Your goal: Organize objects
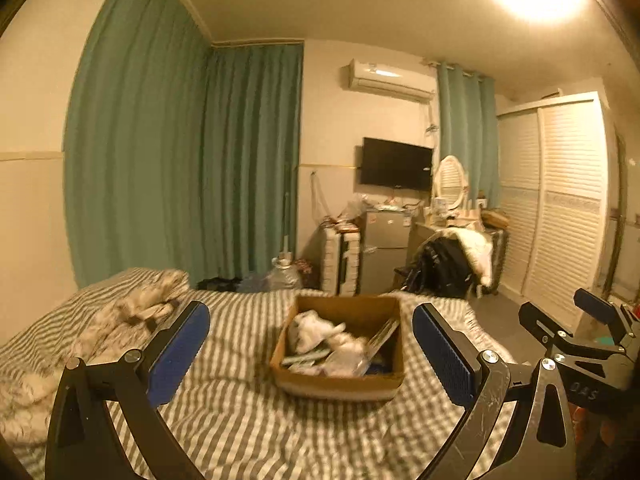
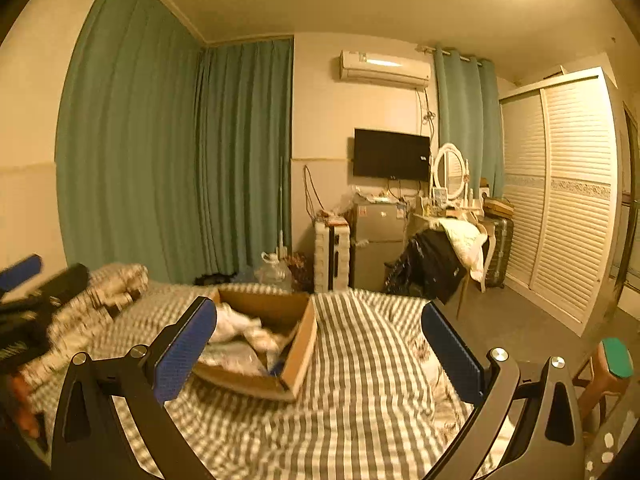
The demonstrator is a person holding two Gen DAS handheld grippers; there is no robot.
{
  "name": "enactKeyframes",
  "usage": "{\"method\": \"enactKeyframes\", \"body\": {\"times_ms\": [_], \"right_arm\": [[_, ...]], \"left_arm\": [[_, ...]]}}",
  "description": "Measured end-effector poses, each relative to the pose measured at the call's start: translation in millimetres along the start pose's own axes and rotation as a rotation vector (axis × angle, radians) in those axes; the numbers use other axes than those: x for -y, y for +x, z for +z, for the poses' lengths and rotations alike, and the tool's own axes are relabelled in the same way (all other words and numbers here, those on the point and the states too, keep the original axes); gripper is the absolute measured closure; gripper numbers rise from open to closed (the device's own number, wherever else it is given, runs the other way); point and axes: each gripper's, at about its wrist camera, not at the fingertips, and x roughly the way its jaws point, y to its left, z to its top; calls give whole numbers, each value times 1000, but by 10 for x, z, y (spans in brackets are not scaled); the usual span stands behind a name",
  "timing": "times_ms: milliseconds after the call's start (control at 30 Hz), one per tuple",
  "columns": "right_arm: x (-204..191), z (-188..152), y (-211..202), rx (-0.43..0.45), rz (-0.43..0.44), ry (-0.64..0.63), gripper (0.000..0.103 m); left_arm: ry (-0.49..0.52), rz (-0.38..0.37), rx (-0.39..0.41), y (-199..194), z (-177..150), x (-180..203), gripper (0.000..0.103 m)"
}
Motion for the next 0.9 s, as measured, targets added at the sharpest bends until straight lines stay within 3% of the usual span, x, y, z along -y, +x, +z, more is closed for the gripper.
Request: {"method": "enactKeyframes", "body": {"times_ms": [133,267,900], "right_arm": [[-38,-393,111,-2,-18,-16,0],[-99,-641,225,-25,-26,-36,0],[-85,-643,338,-69,-35,-18,0]], "left_arm": [[15,59,-10,-44,-380,-42,0],[-32,34,-71,31,-650,-106,0],[-51,78,-112,81,-666,-168,0]]}}
